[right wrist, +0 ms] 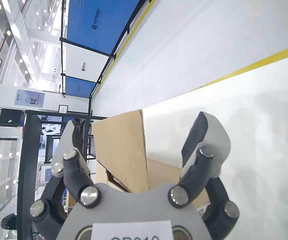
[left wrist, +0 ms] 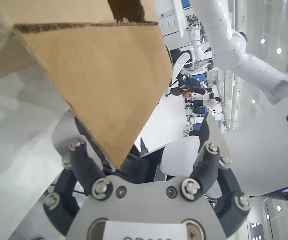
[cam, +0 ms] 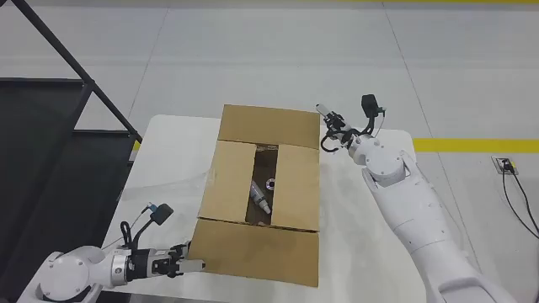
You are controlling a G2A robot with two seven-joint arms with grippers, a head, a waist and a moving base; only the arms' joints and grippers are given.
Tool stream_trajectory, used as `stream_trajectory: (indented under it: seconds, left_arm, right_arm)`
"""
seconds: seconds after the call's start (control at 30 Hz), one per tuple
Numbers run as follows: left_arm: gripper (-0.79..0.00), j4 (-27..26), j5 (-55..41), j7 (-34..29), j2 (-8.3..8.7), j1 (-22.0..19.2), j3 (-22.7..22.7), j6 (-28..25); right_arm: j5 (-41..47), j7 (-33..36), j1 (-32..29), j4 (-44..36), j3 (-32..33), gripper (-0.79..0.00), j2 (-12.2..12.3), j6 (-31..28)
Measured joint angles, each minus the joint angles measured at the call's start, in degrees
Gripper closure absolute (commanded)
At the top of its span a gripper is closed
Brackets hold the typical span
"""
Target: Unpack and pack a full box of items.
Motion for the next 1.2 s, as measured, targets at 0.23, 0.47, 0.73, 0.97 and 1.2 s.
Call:
stream_trajectory:
  seconds: [0.23,0.47,0.73,0.97,1.2]
  left_arm:
    - [-0.785,2.0,-7.8,1.4,0.86,-0.7,-1.1,-1.4]
    - [-0.785,4.3,-14.7,3.6,0.49,-2.7,-1.1,-0.3]
    - [-0.785,2.2,-10.6,13.1,0.02,-2.7,-1.4,1.4]
    - [-0.785,-2.5,-6.5,20.0,-0.5,-2.6,-0.5,2.6]
    - [-0.785,-4.5,-3.2,23.5,-0.93,-3.1,0.8,4.4]
  right_arm:
    - [5.7,8.7,4.5,8.6,-0.4,-0.785,-1.2,-7.1]
    - [11.9,17.6,6.6,11.9,1.8,-0.785,-1.0,-13.3]
    - [15.6,25.7,6.4,9.0,3.9,-0.785,-0.1,-17.0]
    - [15.4,30.5,4.0,1.7,4.4,-0.785,0.9,-17.0]
    - [10.3,27.9,-1.3,-9.9,4.5,-0.785,2.1,-12.9]
